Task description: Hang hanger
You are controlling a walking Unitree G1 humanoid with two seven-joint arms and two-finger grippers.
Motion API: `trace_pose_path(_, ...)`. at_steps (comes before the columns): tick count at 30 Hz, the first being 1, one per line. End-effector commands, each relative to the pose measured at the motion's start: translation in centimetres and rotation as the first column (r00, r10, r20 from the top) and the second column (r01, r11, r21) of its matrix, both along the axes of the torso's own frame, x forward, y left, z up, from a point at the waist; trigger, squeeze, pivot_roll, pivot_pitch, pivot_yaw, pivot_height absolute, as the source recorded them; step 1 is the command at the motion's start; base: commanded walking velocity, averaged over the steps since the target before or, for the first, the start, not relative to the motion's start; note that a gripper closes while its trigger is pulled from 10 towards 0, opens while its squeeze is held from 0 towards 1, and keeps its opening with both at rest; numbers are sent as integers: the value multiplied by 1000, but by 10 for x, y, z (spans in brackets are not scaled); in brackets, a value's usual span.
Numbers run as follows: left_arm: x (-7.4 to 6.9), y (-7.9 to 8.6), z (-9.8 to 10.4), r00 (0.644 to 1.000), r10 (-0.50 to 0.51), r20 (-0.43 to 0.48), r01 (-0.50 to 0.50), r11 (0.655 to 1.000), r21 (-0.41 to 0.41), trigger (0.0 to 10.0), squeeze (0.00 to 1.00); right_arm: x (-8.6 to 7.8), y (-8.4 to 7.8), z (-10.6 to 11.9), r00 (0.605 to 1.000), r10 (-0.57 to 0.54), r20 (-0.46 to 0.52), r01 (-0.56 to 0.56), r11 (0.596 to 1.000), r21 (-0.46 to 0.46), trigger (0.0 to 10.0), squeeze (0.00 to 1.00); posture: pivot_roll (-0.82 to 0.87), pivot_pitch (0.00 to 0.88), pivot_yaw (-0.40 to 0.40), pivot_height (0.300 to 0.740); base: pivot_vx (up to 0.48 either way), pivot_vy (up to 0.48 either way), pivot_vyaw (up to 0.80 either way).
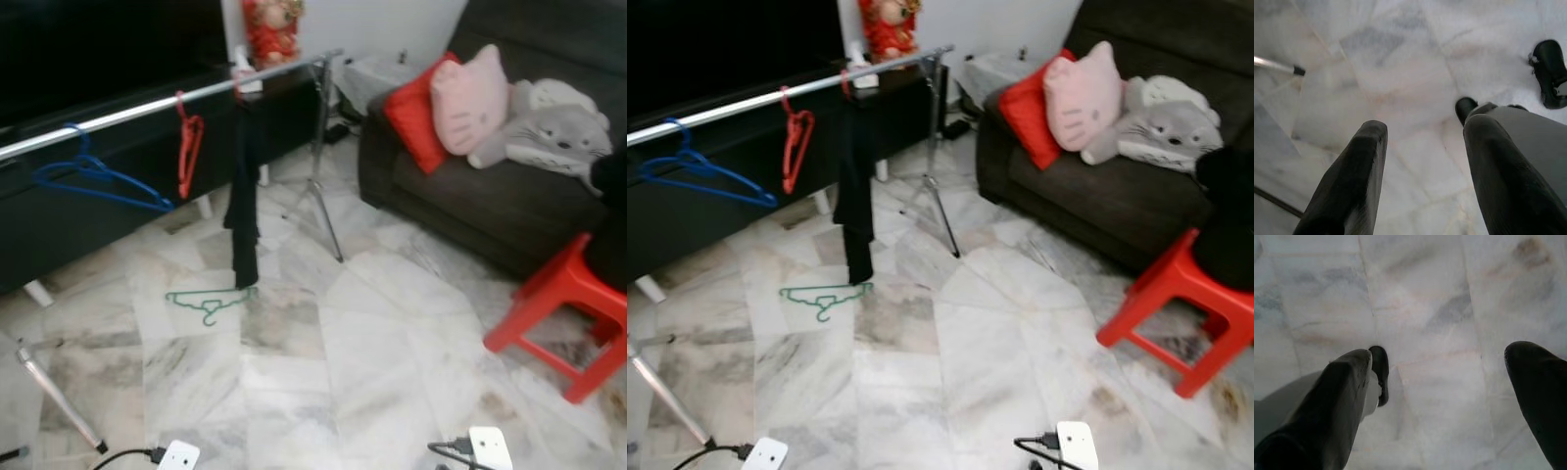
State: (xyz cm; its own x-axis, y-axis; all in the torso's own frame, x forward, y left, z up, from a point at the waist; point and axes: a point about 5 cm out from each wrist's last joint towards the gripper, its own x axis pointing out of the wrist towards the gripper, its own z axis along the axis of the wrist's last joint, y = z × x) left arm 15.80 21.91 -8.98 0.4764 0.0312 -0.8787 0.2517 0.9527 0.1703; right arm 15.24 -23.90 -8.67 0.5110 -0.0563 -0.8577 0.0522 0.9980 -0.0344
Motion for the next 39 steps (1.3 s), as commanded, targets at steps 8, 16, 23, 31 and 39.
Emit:
trace_pose_path(8,-4,1,-1,1000,-6,-21,6,1000,10,10000,0,1,-1,1,1000,-9,3,9,1000,-1,10000,0,-57,41,-16,740,0,-101,-596)
trace_pose_path(16,-3,1,-1,1000,7,-19,-7,1000,12,10000,0,2,-2,1,1000,-9,6,9,1000,-1,10000,0,-54,58,-18,740,0,-68,-594)
trace_pose_path(23,-2,2,-1,1000,6,-15,-6,1000,13,10000,0,2,-2,1,1000,-16,9,16,1000,-1,10000,0,-53,64,-17,740,0,0,-594)
trace_pose_path(31,-2,2,-1,1000,1,-17,-1,1000,15,10000,0,3,-2,1,1000,-18,8,18,1000,0,10000,0,-53,70,-16,740,0,0,-594)
trace_pose_path(39,-1,2,-1,1000,-3,-15,3,1000,16,10000,0,3,-2,1,1000,-21,9,21,1000,0,10000,0,-52,71,-17,740,0,-199,-593)
